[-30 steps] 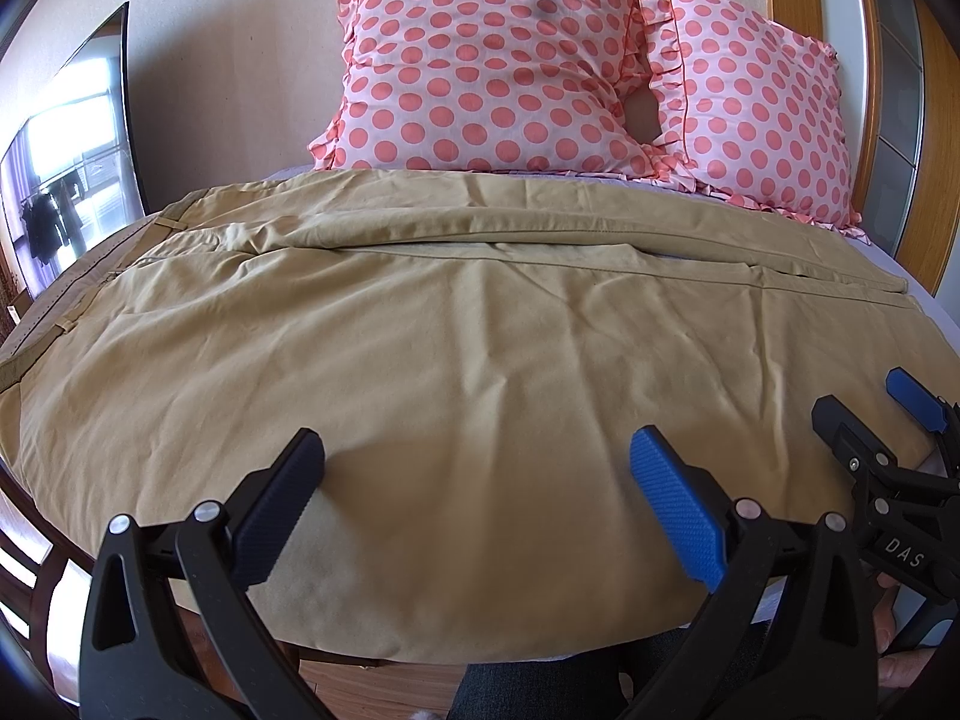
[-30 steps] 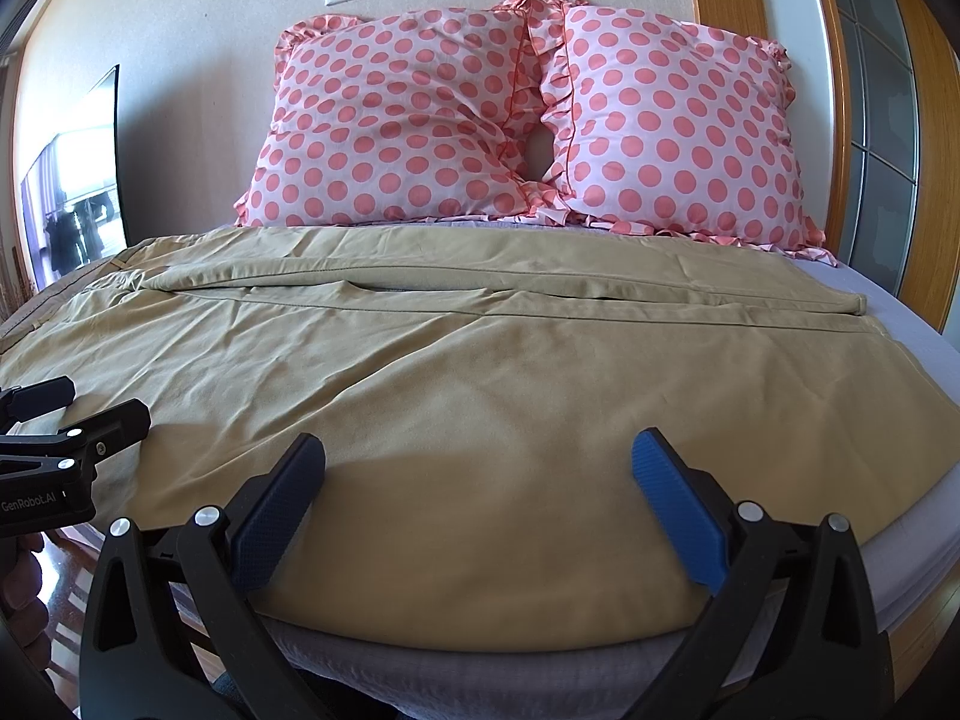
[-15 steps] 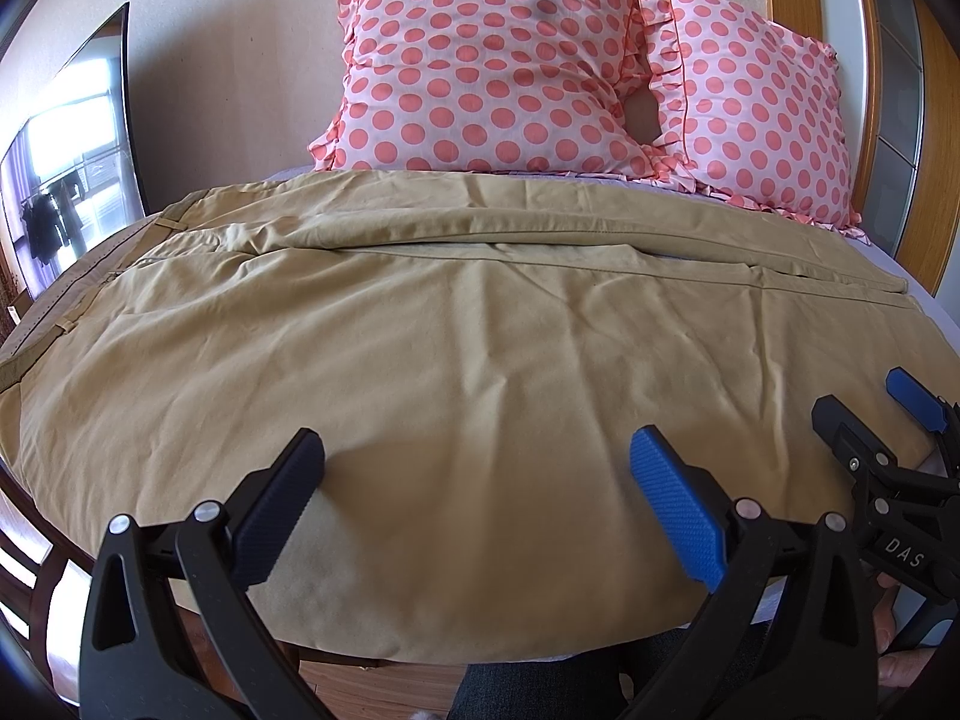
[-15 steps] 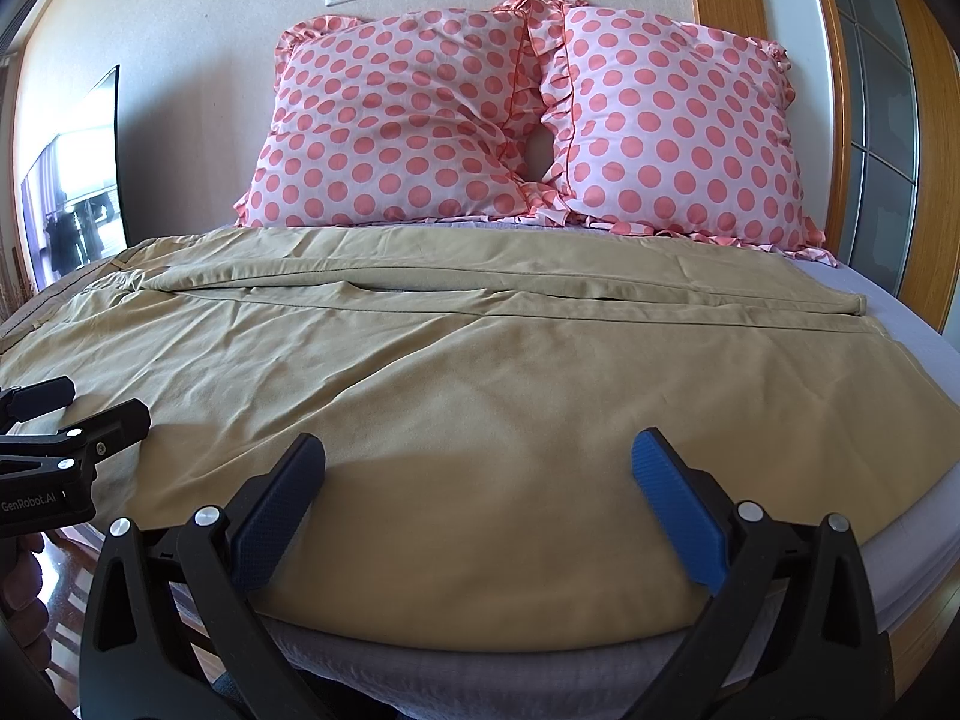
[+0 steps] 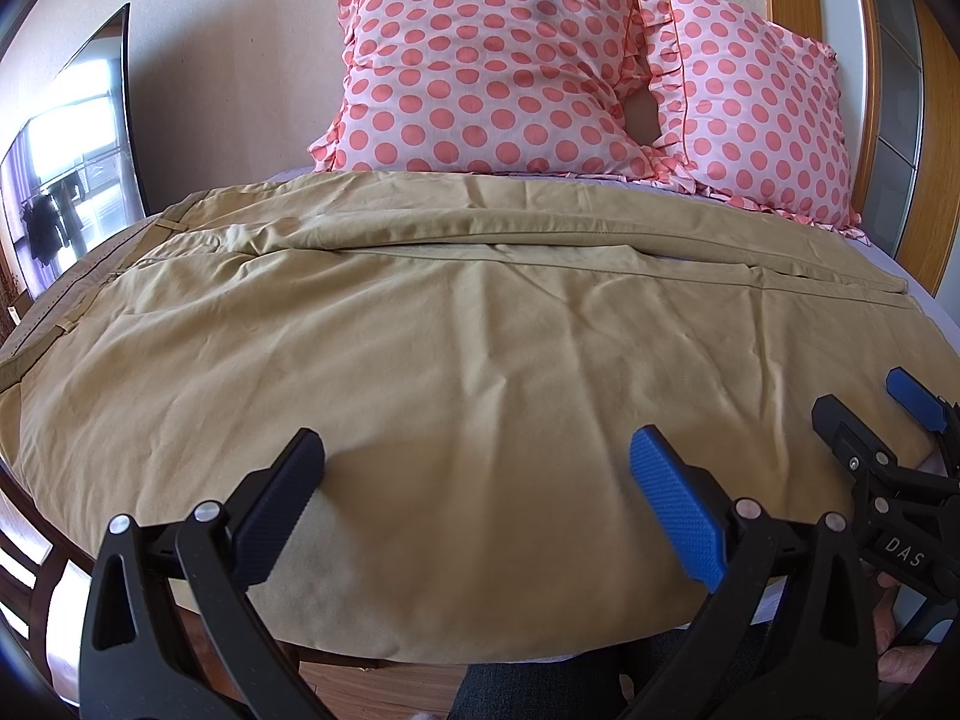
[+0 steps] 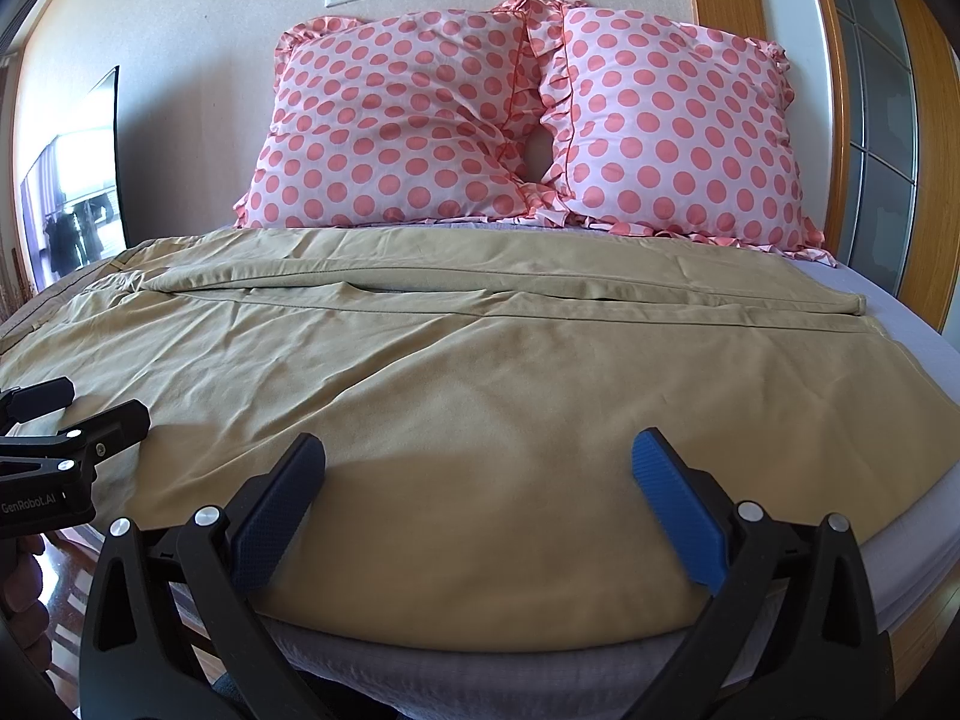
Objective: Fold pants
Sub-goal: 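Reach the right tool to the pant leg hem and grasp it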
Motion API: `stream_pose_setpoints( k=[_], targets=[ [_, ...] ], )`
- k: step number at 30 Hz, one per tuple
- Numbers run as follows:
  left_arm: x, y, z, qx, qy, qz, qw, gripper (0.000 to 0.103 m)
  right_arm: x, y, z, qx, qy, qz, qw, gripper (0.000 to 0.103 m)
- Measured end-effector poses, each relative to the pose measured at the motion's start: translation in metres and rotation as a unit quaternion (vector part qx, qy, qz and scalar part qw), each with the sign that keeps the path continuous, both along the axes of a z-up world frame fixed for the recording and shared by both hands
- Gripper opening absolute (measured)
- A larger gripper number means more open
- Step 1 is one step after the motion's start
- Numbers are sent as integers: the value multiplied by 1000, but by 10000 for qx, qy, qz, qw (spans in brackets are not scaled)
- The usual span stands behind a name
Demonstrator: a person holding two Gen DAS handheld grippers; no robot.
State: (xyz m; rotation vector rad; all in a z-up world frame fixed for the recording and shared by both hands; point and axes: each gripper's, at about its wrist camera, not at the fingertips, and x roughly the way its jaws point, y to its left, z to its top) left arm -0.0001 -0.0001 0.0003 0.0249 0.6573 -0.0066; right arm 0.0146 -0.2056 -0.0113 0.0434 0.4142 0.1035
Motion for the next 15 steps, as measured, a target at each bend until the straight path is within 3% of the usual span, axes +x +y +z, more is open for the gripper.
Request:
stream_pose_setpoints(
  k=[5, 7, 9, 12, 15],
  targets=[
    [0, 0, 0, 7, 0, -12, 10000, 101, -1, 0, -1, -5, -26, 5, 10000, 102],
    [3, 1, 2, -12, 123, -71, 9999, 101, 6, -4, 4, 0, 166, 132, 9998, 102],
    [10, 6, 8, -68, 310, -152, 9994, 101, 13, -18, 20, 155, 215, 152, 9995, 102],
    [22, 21, 23, -101, 133, -6, 9999, 101, 32, -55, 59, 188, -68, -315, 9993, 102],
    [39, 37, 38, -115, -49, 285, 9995, 101, 81, -102, 88, 414, 258, -877, 9950, 102]
  ],
)
